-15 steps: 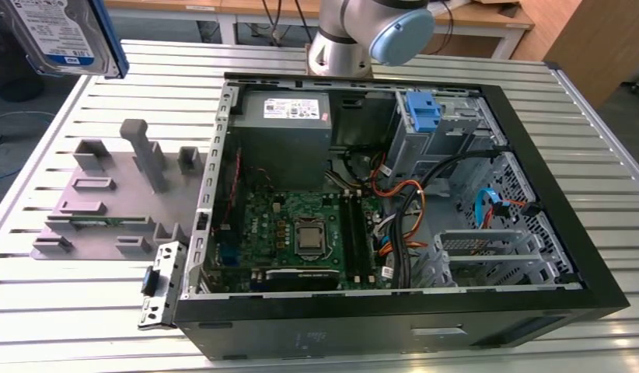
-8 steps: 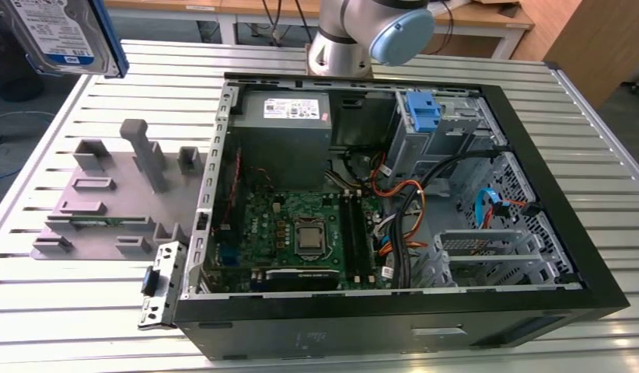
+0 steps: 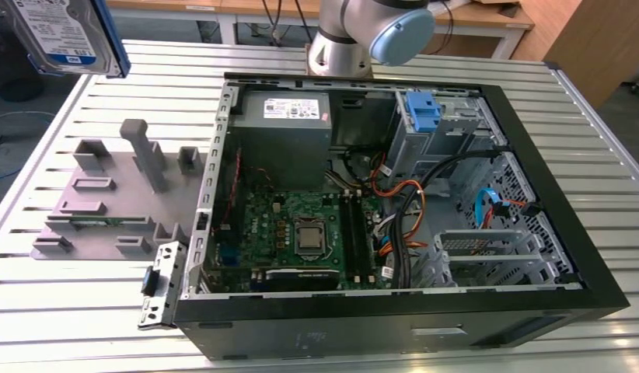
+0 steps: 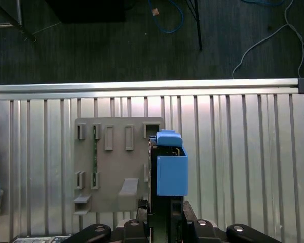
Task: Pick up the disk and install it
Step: 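Pick up the disk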
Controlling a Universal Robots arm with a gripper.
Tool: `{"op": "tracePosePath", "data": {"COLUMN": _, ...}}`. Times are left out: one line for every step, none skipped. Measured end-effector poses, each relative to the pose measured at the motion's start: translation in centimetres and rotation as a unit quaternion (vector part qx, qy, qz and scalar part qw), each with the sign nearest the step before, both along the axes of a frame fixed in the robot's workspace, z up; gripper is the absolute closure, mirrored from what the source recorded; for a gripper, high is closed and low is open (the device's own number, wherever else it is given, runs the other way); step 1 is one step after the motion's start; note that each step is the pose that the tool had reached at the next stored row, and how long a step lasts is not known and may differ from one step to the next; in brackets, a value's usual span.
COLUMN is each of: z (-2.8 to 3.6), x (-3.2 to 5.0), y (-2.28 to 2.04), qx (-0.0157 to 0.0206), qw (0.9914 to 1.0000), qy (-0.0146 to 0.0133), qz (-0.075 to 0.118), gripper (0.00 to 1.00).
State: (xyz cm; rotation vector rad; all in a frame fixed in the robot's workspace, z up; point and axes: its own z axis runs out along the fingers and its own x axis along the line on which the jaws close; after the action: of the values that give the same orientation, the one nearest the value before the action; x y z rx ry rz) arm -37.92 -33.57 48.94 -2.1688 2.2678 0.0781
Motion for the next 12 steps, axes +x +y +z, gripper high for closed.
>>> {"op": "tracePosePath", "data": {"z": 0.0, "x": 0.06, "y": 0.0, "qx": 0.0, "qw": 1.0, "qy": 0.0, "qz": 0.0, "gripper": 0.65}}
{"op": "tracePosePath", "data": {"z": -0.01, "x": 0.12, "y": 0.0, "qx": 0.0, "qw": 1.0, "qy": 0.0, "qz": 0.0, "gripper": 0.65}}
{"op": "tracePosePath", "data": {"z": -0.01, "x": 0.19, "y": 0.0, "qx": 0.0, "qw": 1.0, "qy": 0.0, "qz": 0.0, "gripper": 0.65}}
{"op": "tracePosePath", "data": {"z": -0.01, "x": 0.26, "y": 0.0, "qx": 0.0, "qw": 1.0, "qy": 0.0, "qz": 0.0, "gripper": 0.65}}
{"op": "tracePosePath", "data": {"z": 0.0, "x": 0.33, "y": 0.0, "qx": 0.0, "qw": 1.0, "qy": 0.0, "qz": 0.0, "gripper": 0.65}}
{"op": "tracePosePath", "data": {"z": -0.01, "x": 0.4, "y": 0.0, "qx": 0.0, "qw": 1.0, "qy": -0.0001, "qz": 0.0, "gripper": 0.65}}
{"op": "tracePosePath", "data": {"z": -0.01, "x": 0.48, "y": 0.0, "qx": 0.0, "qw": 1.0, "qy": -0.0001, "qz": 0.0, "gripper": 0.65}}
{"op": "tracePosePath", "data": {"z": 0.0, "x": 0.55, "y": 0.0, "qx": 0.0, "qw": 1.0, "qy": 0.0, "qz": 0.0, "gripper": 0.65}}
{"op": "tracePosePath", "data": {"z": -0.01, "x": 0.62, "y": 0.0, "qx": 0.0, "qw": 1.0, "qy": -0.0001, "qz": 0.0, "gripper": 0.65}}
{"op": "tracePosePath", "data": {"z": 0.0, "x": 0.69, "y": 0.0, "qx": 0.0, "qw": 1.0, "qy": 0.0, "qz": 0.0, "gripper": 0.65}}
{"op": "tracePosePath", "data": {"z": 0.0, "x": 0.76, "y": 0.0, "qx": 0.0, "qw": 1.0, "qy": 0.0, "qz": 0.0, "gripper": 0.65}}
{"op": "tracePosePath", "data": {"z": 0.0, "x": 0.8, "y": 0.01, "qx": 0.0, "qw": 1.0, "qy": 0.0, "qz": 0.0, "gripper": 0.65}}
